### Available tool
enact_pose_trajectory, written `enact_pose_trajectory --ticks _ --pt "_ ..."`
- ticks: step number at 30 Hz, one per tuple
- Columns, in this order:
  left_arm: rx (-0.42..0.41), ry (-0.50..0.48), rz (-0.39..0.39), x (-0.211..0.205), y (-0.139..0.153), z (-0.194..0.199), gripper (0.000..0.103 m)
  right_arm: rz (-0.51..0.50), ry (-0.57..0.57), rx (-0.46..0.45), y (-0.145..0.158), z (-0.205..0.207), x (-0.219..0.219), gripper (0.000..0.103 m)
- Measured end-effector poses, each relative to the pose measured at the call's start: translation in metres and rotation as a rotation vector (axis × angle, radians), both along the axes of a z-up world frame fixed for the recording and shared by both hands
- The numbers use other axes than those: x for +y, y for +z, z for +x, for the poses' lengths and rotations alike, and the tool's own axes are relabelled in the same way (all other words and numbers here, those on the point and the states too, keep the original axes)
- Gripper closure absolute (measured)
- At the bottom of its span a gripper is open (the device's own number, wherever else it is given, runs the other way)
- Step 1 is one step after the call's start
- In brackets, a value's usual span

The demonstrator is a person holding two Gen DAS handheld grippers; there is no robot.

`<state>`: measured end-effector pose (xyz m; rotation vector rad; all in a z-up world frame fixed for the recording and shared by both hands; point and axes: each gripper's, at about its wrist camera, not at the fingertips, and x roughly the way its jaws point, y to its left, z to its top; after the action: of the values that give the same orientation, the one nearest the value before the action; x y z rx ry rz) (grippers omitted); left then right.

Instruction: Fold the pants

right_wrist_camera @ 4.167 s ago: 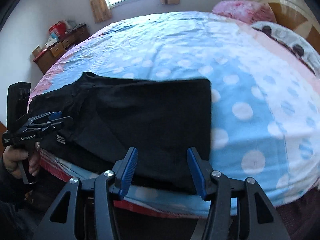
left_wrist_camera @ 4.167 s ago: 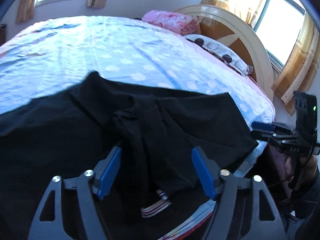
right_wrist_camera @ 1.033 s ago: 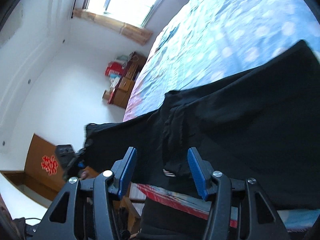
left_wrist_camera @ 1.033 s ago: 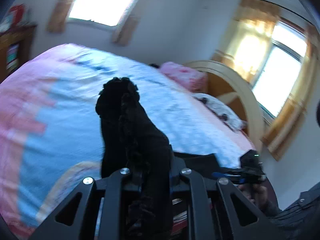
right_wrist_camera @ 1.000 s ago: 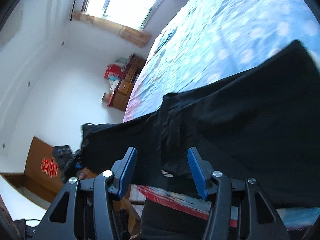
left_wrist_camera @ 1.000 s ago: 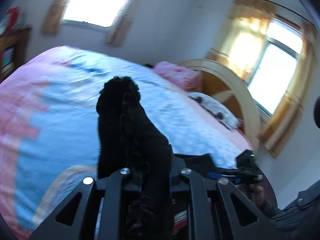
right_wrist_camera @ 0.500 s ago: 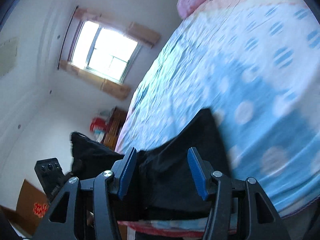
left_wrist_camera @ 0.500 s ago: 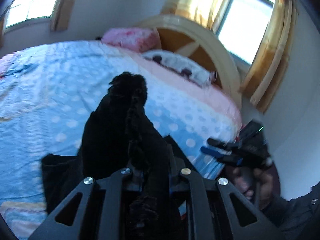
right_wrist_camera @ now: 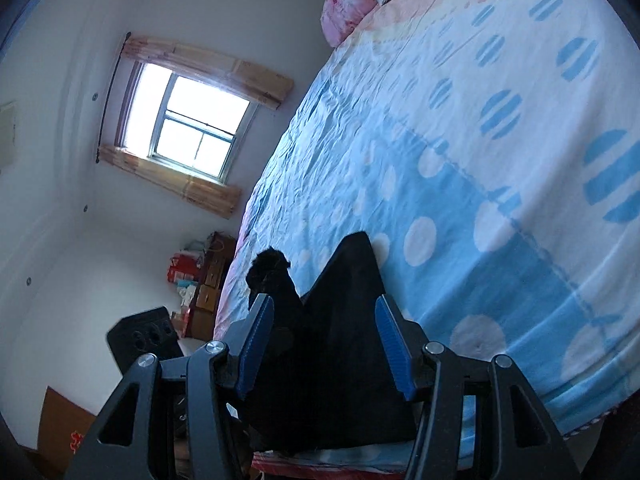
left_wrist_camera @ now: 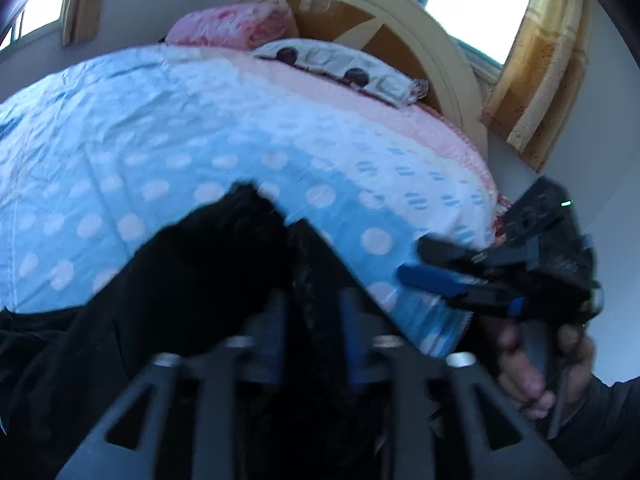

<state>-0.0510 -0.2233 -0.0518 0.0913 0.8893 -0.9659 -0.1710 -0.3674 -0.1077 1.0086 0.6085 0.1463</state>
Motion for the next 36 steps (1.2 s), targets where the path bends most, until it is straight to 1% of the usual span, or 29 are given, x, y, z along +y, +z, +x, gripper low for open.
enact_pose_trajectory --ticks 1,2,3,4,5,6,7,8,9,10,11,12,13,16,18,19,20,21,22,23,24,25,27,28,30,32,33,36 --pt "-0.032 -0.014 -0.035 0.007 0.009 -0.006 0.035 -0.001 0.011 0.003 0.0 0.003 0.004 0.046" --pt "-0.07 -0.002 -0.034 0.01 0.013 -0.008 0.028 -0.007 0.021 0.007 -0.001 0.004 0.006 0.045" --pt "-0.12 0.022 -0.017 0.017 0.018 -0.012 0.021 -0.013 0.024 0.007 -0.002 0.006 0.007 0.045" --pt "-0.173 0.046 0.0 0.028 0.021 -0.017 0.021 -0.023 0.027 0.008 -0.002 0.006 0.009 0.045" --pt "-0.201 0.067 0.018 0.037 0.022 -0.02 0.021 -0.032 0.031 0.009 -0.002 0.008 0.011 0.044" --pt "-0.225 0.104 0.051 0.046 0.02 -0.021 0.021 -0.04 0.035 0.014 -0.002 0.009 0.013 0.043" --pt "-0.25 0.166 0.098 0.06 0.016 -0.022 0.021 -0.052 0.043 0.03 -0.003 0.012 0.016 0.042" --pt "-0.26 0.204 0.118 0.071 0.013 -0.023 0.021 -0.065 0.055 0.04 -0.004 0.014 0.02 0.042" --pt "-0.262 0.237 0.129 0.082 0.008 -0.023 0.021 -0.086 0.078 0.05 -0.004 0.018 0.027 0.042" --pt "-0.251 0.296 0.145 0.099 0.002 -0.022 0.021 -0.104 0.096 0.054 -0.004 0.02 0.033 0.042" --pt "-0.236 0.33 0.144 0.11 -0.002 -0.021 0.02 -0.137 0.126 0.055 -0.002 0.024 0.042 0.042" --pt "-0.215 0.351 0.127 0.121 -0.007 -0.02 0.02 -0.168 0.148 0.06 0.0 0.027 0.05 0.042" --pt "-0.176 0.366 0.102 0.135 -0.015 -0.02 0.02 -0.203 0.165 0.071 0.001 0.031 0.058 0.042" --pt "-0.145 0.397 0.108 0.151 -0.031 -0.017 0.02 -0.39 0.2 0.167 -0.001 0.046 0.082 0.042" --pt "-0.158 0.397 0.096 0.152 -0.032 -0.019 0.02 -0.473 0.229 0.152 0.001 0.049 0.096 0.042" --pt "-0.166 0.399 0.096 0.149 -0.033 -0.019 0.02 -0.53 0.236 0.155 0.002 0.05 0.103 0.042" --pt "-0.172 0.398 0.098 0.147 -0.033 -0.02 0.02 -0.584 0.247 0.163 0.003 0.051 0.11 0.044" --pt "-0.179 0.394 0.101 0.145 -0.033 -0.021 0.019 -0.615 0.275 0.156 0.004 0.052 0.117 0.06" --pt "-0.185 0.391 0.103 0.143 -0.032 -0.022 0.019 -0.613 0.285 0.144 0.005 0.051 0.119 0.071" --pt "-0.187 0.384 0.101 0.142 -0.031 -0.024 0.019 -0.616 0.277 0.135 0.007 0.049 0.119 0.075" --pt "-0.189 0.382 0.097 0.141 -0.029 -0.024 0.019 -0.625 0.268 0.124 0.01 0.045 0.118 0.083" --pt "-0.203 0.384 0.091 0.141 -0.026 -0.025 0.019 -0.623 0.263 0.108 0.014 0.042 0.116 0.085" --pt "-0.229 0.386 0.084 0.142 -0.02 -0.028 0.017 -0.635 0.249 0.067 0.025 0.031 0.114 0.087" --pt "-0.239 0.389 0.078 0.143 -0.018 -0.028 0.011 -0.651 0.238 0.059 0.029 0.028 0.112 0.088" --pt "-0.248 0.394 0.065 0.145 -0.017 -0.028 0.003 -0.69 0.209 0.063 0.037 0.023 0.109 0.088" --pt "-0.242 0.396 0.068 0.145 -0.022 -0.025 0.003 -0.693 0.188 0.101 0.036 0.023 0.101 0.088" --pt "-0.219 0.395 0.088 0.143 -0.03 -0.02 0.003 -0.663 0.191 0.14 0.027 0.027 0.092 0.088" --pt "-0.165 0.407 0.143 0.142 -0.051 -0.009 0.003 -0.61 0.196 0.21 0.004 0.033 0.078 0.087"
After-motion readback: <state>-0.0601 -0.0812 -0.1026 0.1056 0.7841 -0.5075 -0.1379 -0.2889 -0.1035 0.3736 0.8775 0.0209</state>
